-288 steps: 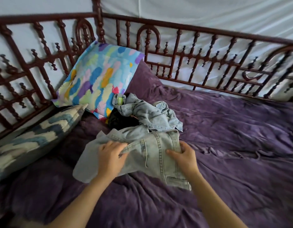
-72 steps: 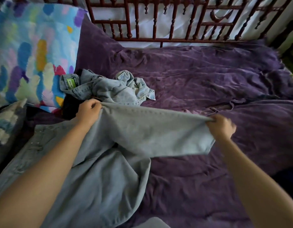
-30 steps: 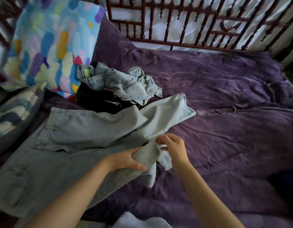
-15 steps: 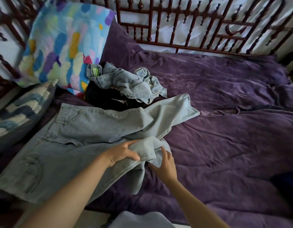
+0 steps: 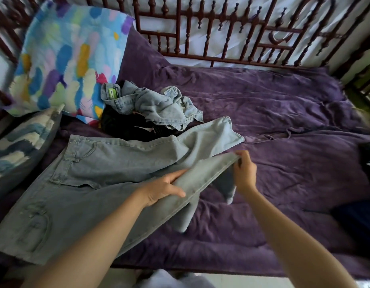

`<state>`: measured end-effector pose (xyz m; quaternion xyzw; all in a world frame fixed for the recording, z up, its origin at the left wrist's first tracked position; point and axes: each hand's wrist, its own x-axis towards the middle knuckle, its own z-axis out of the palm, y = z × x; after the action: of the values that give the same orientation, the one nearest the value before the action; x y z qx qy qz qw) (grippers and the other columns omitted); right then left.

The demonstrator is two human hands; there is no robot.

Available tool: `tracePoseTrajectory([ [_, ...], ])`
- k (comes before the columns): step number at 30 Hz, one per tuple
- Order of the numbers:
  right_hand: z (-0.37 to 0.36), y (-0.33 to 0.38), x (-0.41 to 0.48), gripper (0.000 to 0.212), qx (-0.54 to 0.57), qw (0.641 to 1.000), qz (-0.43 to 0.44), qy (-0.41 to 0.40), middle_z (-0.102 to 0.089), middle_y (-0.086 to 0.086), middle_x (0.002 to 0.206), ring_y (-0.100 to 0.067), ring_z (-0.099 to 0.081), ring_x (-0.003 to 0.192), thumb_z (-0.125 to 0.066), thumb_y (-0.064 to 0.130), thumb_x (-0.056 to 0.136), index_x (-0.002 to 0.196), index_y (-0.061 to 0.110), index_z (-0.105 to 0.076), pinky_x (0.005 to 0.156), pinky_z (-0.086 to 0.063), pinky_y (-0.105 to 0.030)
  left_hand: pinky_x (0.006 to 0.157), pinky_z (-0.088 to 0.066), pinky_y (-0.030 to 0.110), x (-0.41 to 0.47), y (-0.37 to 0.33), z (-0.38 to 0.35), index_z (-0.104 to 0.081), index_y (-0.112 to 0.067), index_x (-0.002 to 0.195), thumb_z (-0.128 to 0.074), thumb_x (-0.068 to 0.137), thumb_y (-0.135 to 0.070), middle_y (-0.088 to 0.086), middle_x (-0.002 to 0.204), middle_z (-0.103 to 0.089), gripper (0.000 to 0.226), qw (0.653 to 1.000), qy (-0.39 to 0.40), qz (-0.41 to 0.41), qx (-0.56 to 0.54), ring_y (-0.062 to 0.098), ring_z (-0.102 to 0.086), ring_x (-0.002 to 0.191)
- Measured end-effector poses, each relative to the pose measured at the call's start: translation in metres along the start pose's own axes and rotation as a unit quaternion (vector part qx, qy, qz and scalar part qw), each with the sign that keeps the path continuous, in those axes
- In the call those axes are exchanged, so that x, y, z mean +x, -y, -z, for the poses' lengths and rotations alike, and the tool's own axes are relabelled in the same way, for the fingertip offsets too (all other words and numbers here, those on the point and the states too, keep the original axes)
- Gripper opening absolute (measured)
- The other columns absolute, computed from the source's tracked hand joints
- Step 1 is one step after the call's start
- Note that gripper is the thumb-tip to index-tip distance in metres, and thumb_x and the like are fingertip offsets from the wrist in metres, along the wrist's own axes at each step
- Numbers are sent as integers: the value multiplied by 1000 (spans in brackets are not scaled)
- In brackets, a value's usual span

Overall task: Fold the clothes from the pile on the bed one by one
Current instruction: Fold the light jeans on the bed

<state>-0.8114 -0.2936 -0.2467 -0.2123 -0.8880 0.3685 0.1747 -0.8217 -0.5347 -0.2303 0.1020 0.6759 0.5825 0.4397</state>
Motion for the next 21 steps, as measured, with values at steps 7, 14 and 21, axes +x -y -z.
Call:
tracePoseTrajectory([
  [7,121,-52,-5,23,-251,876,407,-56,-62,-11,63,-29,-61,52,-43,23,89,93,4,-57,56,-40,-33,96,-31,17,49,25,-70,-37,-28,142,-57,92,-28,-11,140,-42,55,973,74,7,219,4,-40,123],
  [14,149,-169,-95,45,-515,759,131,376,-67,-7,89,-21,-62,91,-83,49,51,88,25,-74,69,-49,-21,115,-8,45,73,115,-104,-8,-36,149,-39,92,-58,11,158,4,69,838,103,167,509,33,7,145],
  [21,107,-212,-114,47,-372,799,-263,391,-41,-9,140,-29,-35,130,-40,40,92,135,20,-43,101,-34,-38,115,-11,45,53,161,-84,-7,-33,150,-39,94,-50,15,157,11,67,779,79,274,559,33,5,145],
])
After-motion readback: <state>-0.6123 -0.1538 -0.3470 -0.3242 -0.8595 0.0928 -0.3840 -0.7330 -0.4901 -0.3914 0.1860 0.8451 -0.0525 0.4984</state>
